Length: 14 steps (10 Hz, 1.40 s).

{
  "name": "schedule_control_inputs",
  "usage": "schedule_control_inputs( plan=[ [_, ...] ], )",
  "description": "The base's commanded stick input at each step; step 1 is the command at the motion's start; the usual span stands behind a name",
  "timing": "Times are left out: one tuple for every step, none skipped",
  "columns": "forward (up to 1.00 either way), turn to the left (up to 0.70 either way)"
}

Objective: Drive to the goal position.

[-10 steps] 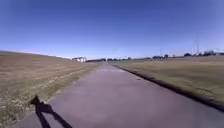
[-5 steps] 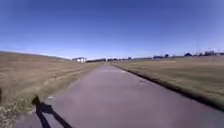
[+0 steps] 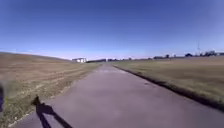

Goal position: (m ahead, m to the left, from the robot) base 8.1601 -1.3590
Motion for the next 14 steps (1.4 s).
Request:
schedule_control_inputs(
  plan=[
    [0.7,0.0],
    [0.7,0.0],
    [0.7,0.0],
    [0.7,0.0],
    [0.7,0.0],
    [0.7,0.0],
    [0.7,0.0],
    [0.7,0.0],
    [0.7,0.0],
    [0.7,0.0],
    [0.7,0.0],
    [0.7,0.0],
    [0.7,0.0],
    [0.7,0.0]
  ],
)
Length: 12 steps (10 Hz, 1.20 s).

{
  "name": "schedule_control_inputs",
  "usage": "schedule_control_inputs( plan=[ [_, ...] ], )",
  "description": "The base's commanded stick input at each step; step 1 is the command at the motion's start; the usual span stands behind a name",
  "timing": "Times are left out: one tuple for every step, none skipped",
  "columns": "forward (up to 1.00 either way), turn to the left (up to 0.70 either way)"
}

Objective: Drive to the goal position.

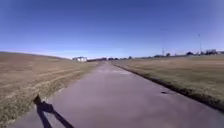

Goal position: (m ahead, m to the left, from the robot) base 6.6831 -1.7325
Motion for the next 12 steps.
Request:
schedule_control_inputs(
  plan=[
    [0.7,0.0],
    [0.7,0.0],
    [0.7,0.0],
    [0.7,0.0],
    [0.7,0.0],
    [0.7,0.0],
    [0.7,0.0],
    [0.7,0.0],
    [0.7,0.0],
    [0.7,0.0],
    [0.7,0.0],
    [0.7,0.0]
  ],
)
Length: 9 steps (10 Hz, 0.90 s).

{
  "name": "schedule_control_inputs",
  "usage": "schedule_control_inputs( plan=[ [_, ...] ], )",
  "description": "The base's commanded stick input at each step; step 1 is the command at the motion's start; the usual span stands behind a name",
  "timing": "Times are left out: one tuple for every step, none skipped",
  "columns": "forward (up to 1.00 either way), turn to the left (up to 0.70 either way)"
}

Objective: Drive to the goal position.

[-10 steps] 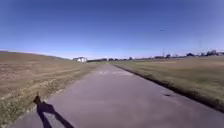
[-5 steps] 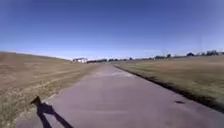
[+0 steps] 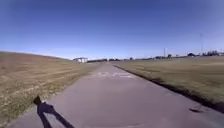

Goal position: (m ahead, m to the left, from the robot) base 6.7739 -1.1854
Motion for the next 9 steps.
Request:
schedule_control_inputs(
  plan=[
    [0.7,0.0],
    [0.7,0.0],
    [0.7,0.0],
    [0.7,0.0],
    [0.7,0.0],
    [0.7,0.0],
    [0.7,0.0],
    [0.7,0.0],
    [0.7,0.0]
  ],
)
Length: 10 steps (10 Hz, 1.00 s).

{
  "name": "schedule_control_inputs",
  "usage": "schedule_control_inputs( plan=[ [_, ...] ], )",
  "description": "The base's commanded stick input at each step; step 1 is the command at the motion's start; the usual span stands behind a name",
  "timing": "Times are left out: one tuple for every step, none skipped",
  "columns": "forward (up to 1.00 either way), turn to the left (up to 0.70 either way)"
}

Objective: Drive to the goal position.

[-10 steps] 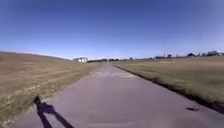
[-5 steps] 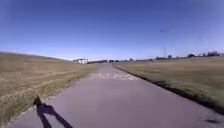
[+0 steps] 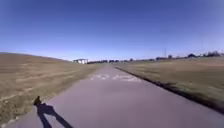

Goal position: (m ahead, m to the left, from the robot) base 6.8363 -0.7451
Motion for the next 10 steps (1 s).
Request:
schedule_control_inputs(
  plan=[
    [0.7,0.0],
    [0.7,0.0],
    [0.7,0.0],
    [0.7,0.0],
    [0.7,0.0],
    [0.7,0.0],
    [0.7,0.0],
    [0.7,0.0],
    [0.7,0.0],
    [0.7,0.0]
  ],
)
